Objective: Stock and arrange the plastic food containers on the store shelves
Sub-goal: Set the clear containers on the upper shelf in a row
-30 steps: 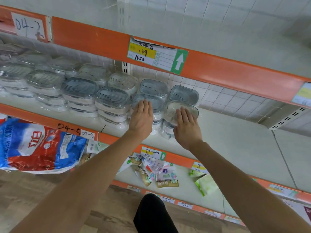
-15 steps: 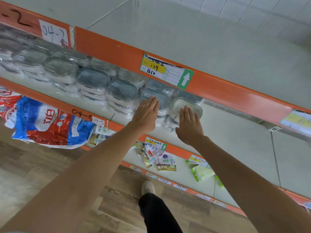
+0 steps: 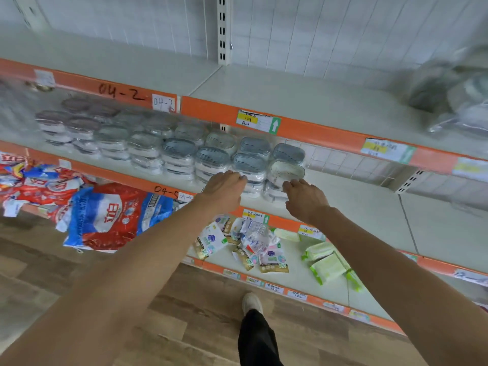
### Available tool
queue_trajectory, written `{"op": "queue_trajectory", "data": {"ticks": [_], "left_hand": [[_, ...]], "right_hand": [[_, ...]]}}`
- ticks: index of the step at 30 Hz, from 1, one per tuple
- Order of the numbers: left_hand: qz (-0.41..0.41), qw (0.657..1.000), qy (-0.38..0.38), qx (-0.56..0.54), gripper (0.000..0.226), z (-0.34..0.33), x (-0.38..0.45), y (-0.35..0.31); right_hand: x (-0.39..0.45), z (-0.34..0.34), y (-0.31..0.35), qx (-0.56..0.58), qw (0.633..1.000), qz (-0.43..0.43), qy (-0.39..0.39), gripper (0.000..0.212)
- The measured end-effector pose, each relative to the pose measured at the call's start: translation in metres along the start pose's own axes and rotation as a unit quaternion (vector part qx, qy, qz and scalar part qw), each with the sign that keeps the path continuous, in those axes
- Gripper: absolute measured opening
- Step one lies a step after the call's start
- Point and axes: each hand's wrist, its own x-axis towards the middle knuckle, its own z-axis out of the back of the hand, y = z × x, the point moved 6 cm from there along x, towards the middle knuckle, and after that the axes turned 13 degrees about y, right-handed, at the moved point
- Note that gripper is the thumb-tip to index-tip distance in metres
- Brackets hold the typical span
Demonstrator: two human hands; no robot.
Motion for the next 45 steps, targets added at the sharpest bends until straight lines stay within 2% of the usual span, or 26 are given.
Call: {"op": "queue_trajectory", "data": {"ticks": [3, 9, 14, 19, 24, 35, 37, 42, 45], "left_hand": [[-0.007, 0.999, -0.045, 0.018, 0.022, 0.030, -0.042, -0.016], [-0.027, 0.998, -0.041, 0.049, 0.011, 0.083, -0.081, -0.047], [-0.039, 0.997, -0.053, 0.030, 0.019, 0.116, -0.075, -0.067], [-0.053, 0.995, -0.081, -0.003, 0.021, 0.154, -0.031, -0.085], [-0.061, 0.988, -0.121, -0.072, 0.025, 0.185, 0.033, -0.133], [-0.132, 0.981, -0.100, -0.101, 0.042, 0.237, 0.166, -0.274], [-0.145, 0.980, -0.086, -0.109, 0.045, 0.244, 0.184, -0.296], [-0.164, 0.976, -0.051, -0.137, 0.072, 0.233, 0.209, -0.323], [-0.166, 0.969, -0.043, -0.175, 0.070, 0.233, 0.219, -0.322]], "right_hand": [[-0.048, 0.019, -0.001, 0.015, 0.999, -0.018, -0.030, 0.032], [-0.118, 0.049, -0.032, 0.003, 0.997, -0.058, -0.046, 0.040], [-0.136, 0.078, -0.071, 0.058, 0.990, -0.090, -0.094, 0.041], [-0.132, 0.095, -0.117, 0.069, 0.985, -0.093, -0.130, 0.041], [-0.137, 0.113, -0.197, 0.080, 0.974, -0.127, -0.170, 0.036], [-0.160, 0.114, -0.353, 0.116, 0.955, -0.193, -0.193, 0.041], [-0.160, 0.119, -0.375, 0.108, 0.954, -0.193, -0.203, 0.045], [-0.148, 0.130, -0.402, 0.095, 0.953, -0.190, -0.218, 0.060], [-0.132, 0.133, -0.400, 0.103, 0.960, -0.159, -0.206, 0.071]]}}
